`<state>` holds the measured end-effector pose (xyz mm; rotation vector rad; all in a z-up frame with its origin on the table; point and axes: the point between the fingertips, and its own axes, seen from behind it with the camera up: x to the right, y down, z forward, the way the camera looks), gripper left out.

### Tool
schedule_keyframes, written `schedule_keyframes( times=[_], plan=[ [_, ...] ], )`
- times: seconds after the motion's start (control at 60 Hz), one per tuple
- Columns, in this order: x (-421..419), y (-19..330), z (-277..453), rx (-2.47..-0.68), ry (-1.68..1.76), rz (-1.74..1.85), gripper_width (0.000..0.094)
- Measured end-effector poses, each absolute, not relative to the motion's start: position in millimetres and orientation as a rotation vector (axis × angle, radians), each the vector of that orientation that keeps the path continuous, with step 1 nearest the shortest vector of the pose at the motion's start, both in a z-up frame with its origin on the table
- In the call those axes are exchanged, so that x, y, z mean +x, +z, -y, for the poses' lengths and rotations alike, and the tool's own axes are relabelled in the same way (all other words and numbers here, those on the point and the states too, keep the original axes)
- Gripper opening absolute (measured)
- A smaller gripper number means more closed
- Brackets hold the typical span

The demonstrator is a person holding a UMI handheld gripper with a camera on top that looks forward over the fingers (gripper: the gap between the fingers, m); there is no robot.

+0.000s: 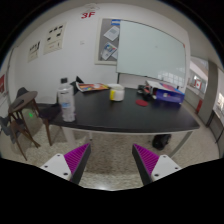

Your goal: Pour water

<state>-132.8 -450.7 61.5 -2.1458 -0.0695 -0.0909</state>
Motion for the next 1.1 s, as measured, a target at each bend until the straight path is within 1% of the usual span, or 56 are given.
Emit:
schedule_keyframes(
  times=[0.1,0.267,0.383,0.5,0.6,0.617,0.633,0.65,0.767,0.9,1.033,1.1],
  plan=[
    [-210.8,49.0,423.9,-2.128,0.003,0.086,0.0846],
    [-302.7,53.8,349.3,-2.035,0.085,0.113,0.0848],
    [-326.7,65.3,291.9,-1.965,0.081,0.102,0.0847],
    [-329.1,65.4,246.5,-1.922,0.048,0.096,0.0844],
    [-332.4,57.4,223.2,-1.912,0.02,0.074,0.0785],
    [-332.6,55.5,220.7,-1.912,0.021,0.074,0.0725],
    [-333.7,53.8,218.5,-1.913,0.024,0.075,0.0631],
    [-336.6,53.5,216.8,-1.909,0.036,0.077,0.0586],
    [-339.3,55.6,212.0,-1.874,0.047,0.098,0.053],
    [-340.0,55.3,211.8,-1.866,0.062,0.085,0.0391],
    [-343.3,57.0,215.6,-1.871,0.088,0.106,0.0388],
    [-345.5,77.0,209.6,-1.859,0.122,0.114,0.0388]
  ],
)
